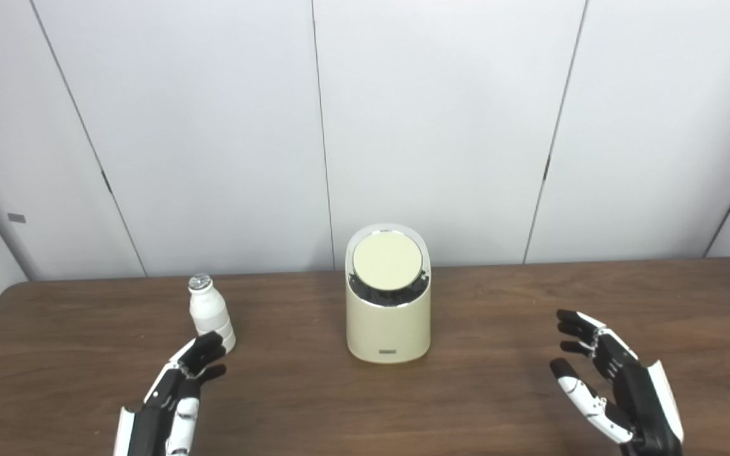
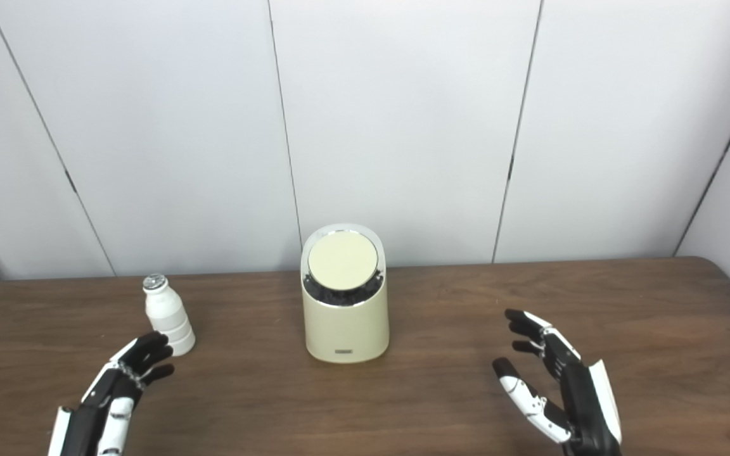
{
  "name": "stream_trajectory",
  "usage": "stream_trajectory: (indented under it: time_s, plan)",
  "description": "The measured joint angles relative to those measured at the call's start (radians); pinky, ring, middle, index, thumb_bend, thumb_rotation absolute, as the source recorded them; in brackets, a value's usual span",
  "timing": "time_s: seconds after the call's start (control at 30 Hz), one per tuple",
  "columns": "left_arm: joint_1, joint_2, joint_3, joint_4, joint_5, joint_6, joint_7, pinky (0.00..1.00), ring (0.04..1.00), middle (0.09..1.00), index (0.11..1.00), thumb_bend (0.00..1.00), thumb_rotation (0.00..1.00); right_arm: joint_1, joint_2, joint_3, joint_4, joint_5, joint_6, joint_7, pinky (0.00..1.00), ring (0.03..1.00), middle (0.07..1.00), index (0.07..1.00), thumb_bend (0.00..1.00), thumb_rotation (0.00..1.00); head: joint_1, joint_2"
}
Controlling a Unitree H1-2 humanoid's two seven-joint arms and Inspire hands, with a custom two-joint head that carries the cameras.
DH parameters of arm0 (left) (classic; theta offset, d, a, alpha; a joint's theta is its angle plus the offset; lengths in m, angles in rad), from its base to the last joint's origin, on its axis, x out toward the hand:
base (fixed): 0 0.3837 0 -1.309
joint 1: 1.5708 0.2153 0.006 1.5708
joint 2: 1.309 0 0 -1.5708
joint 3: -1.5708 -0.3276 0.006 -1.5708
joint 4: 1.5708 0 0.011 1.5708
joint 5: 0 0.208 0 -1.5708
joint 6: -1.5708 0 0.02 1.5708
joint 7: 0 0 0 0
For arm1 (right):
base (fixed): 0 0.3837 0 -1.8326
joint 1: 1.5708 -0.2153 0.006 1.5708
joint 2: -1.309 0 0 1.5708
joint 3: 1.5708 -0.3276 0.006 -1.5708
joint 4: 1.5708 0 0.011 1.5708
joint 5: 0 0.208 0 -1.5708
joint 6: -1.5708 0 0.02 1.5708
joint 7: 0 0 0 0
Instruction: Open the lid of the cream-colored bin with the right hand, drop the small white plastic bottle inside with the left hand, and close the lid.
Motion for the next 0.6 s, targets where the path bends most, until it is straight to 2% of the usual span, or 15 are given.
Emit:
stream_trajectory:
  time_s: [0.13,0.23,0.33,0.4,0.6]
  plan:
    - [0.0,-0.01,-0.002,-0.008,0.001,0.004,0.001,0.74,0.812,0.833,0.826,0.24,0.77,0.0,-0.009,-0.005,-0.015,0.002,0.009,0.005,0.69,0.782,0.8,0.746,0.26,0.44,0.017,-0.015]
    - [0.0,-0.01,-0.001,-0.008,0.0,0.007,0.001,0.73,0.804,0.827,0.819,0.25,0.74,0.0,-0.014,-0.004,-0.034,-0.022,0.044,0.008,0.67,0.772,0.791,0.735,0.37,0.44,0.02,-0.02]
    - [0.0,-0.01,-0.001,-0.009,0.004,0.013,0.002,0.72,0.794,0.819,0.81,0.24,0.74,-0.002,-0.019,0.003,-0.092,-0.082,0.11,0.019,0.68,0.775,0.79,0.75,0.45,0.49,0.022,-0.026]
    - [0.001,-0.012,-0.001,-0.009,0.007,0.013,0.003,0.72,0.794,0.819,0.81,0.24,0.74,-0.016,-0.026,0.012,-0.11,-0.116,0.129,0.028,0.71,0.794,0.806,0.77,0.5,0.56,0.025,-0.034]
    - [0.001,-0.016,-0.002,-0.008,0.011,0.014,0.003,0.72,0.791,0.818,0.81,0.25,0.76,-0.109,-0.043,0.023,-0.126,-0.13,0.203,0.067,0.79,0.859,0.864,0.837,0.7,0.69,0.025,-0.046]
